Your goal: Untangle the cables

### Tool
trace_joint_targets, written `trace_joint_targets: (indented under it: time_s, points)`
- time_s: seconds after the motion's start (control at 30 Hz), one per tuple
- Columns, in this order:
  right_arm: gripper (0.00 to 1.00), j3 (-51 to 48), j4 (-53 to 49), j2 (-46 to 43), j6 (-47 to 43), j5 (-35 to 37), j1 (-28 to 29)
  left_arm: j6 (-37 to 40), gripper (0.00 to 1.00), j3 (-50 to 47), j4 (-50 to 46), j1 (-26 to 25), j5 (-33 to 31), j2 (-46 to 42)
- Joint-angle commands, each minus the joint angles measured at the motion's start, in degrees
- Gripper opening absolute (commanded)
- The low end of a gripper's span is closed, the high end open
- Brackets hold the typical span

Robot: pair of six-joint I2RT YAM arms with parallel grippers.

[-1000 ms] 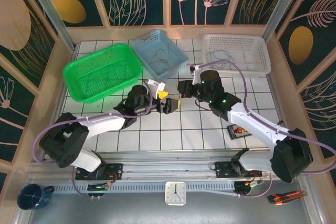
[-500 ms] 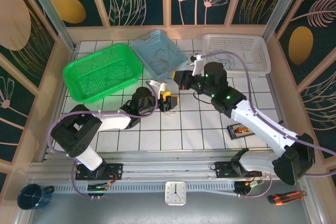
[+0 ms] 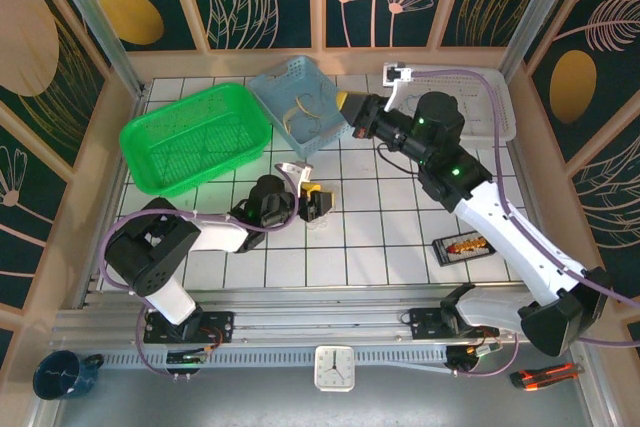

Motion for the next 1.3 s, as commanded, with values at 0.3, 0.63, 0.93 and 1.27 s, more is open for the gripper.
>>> trace_joint_targets:
  time_s: [0.3, 0.63, 0.93, 1.27]
  points:
    - [0.0, 3.0, 7.4, 8.8, 1.9, 2.9, -7.5, -2.3, 0.99, -2.6, -2.4, -0.3, -8.8, -12.8]
    - [0.0, 11.1, 10.4, 26.6, 1.1, 4.1, -10.4, -9.7, 0.99, -5.1, -11.2, 4.0, -23.9, -26.1]
    - [0.0, 23.5, 9.3, 45.2, 1.6, 3.0, -10.3, -13.8, 0.99, -4.8, -15.9, 9.3, -20.3, -28.6]
    - [0.51, 36.6, 2.7, 55.7, -0.8, -3.9, -10.2, -16.5, 0.99, -3.1, -15.5, 9.8, -18.7, -27.1]
